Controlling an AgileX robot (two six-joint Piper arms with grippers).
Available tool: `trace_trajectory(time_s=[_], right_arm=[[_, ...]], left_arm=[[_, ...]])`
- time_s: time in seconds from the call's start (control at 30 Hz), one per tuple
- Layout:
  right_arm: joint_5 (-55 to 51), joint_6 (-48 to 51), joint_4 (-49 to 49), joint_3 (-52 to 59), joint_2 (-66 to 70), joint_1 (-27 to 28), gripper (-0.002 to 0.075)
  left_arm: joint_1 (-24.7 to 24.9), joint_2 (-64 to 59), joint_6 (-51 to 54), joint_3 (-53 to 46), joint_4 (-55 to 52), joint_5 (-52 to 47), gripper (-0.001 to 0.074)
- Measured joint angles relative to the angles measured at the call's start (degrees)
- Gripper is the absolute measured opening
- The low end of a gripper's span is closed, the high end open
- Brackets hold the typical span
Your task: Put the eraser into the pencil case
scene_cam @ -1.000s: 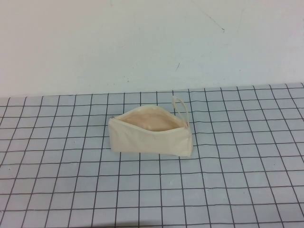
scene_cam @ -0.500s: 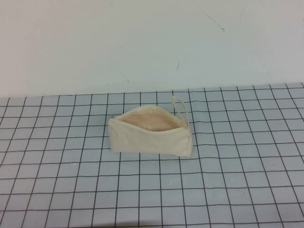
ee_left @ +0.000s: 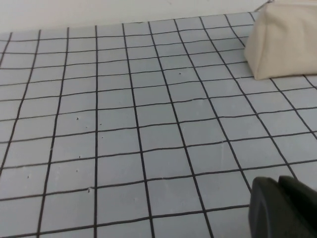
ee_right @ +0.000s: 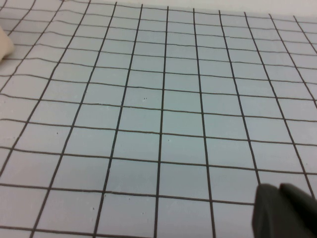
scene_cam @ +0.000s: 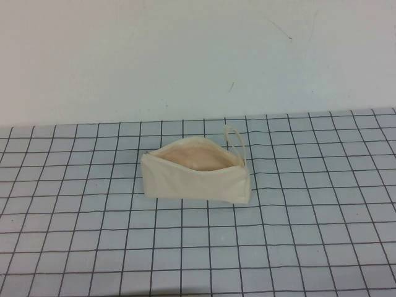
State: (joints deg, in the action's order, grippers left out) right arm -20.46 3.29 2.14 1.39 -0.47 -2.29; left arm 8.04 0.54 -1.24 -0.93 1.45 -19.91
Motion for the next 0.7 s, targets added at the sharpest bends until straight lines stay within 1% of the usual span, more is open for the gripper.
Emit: trace_trajectory(time_s=[0.23, 0.37, 0.7], right_arm=[[0.00, 0.00, 0.00, 0.00, 0.00, 0.00, -0.0001], [0.00, 0.00, 0.00, 0.00, 0.00, 0.00, -0.0001], [0.00, 0.00, 0.00, 0.00, 0.00, 0.00, -0.0001]], left_arm=[[-4.61, 0.00, -0.24, 0.00, 0.54, 0.00, -0.0001], [-6.21, 0.00, -0.49, 0.00, 1.76, 0.00, -0.0001], [-6.78, 0.00, -1.06, 0.00, 1.97, 0.00, -0.0001]])
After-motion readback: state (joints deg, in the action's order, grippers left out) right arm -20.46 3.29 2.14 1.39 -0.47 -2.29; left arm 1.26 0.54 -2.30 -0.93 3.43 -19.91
